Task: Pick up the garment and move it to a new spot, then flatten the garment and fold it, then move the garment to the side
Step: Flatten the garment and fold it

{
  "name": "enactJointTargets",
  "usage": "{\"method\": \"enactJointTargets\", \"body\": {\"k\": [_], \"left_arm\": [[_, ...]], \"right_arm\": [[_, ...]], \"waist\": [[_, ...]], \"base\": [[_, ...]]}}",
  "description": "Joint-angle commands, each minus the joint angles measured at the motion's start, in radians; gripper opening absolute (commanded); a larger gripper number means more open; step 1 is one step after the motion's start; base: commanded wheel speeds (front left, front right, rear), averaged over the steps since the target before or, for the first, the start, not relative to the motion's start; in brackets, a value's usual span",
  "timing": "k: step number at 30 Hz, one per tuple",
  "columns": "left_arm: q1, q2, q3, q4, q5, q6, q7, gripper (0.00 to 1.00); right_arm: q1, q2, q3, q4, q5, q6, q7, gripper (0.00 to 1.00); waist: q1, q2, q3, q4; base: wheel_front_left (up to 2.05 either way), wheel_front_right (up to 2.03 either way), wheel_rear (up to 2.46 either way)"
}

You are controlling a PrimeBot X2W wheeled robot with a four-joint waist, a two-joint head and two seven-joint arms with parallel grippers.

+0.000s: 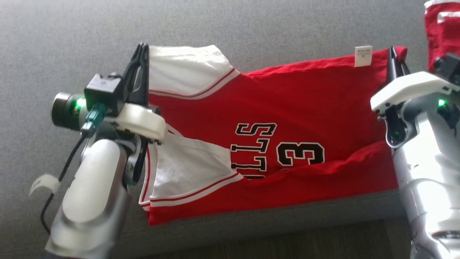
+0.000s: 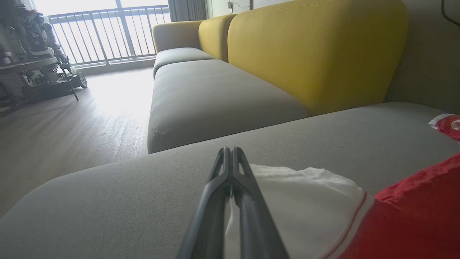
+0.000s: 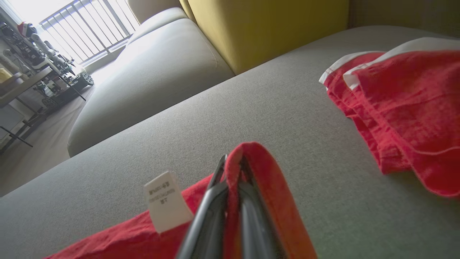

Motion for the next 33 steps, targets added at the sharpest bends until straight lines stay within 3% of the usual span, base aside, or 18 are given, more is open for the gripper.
{"method": "enactJointTargets", "body": {"k": [1, 20, 33], "left_arm": [[-0.005, 0.034, 0.043, -0.045, -0.008, 0.004, -0.006, 0.0], [0.203, 0.111, 0.064, -0.12, -0.055, 0.012, 0.026, 0.0], [0.383, 0.195, 0.01, -0.28, -0.062, -0.029, 0.125, 0.0]], "right_arm": [[0.028, -0.014, 0.03, -0.041, 0.016, 0.0, -0.004, 0.0], [0.263, -0.108, 0.123, -0.237, 0.121, 0.0, 0.135, 0.0], [0.384, -0.137, 0.122, -0.385, 0.098, 0.0, 0.314, 0.0]], "waist": [[0.0, 0.0, -0.019, -0.002], [0.0, 0.0, -0.129, -0.004], [0.0, 0.0, -0.148, 0.002]], "base": [[0.0, 0.0, 0.0], [0.0, 0.0, 0.0], [0.0, 0.0, 0.0]]}}
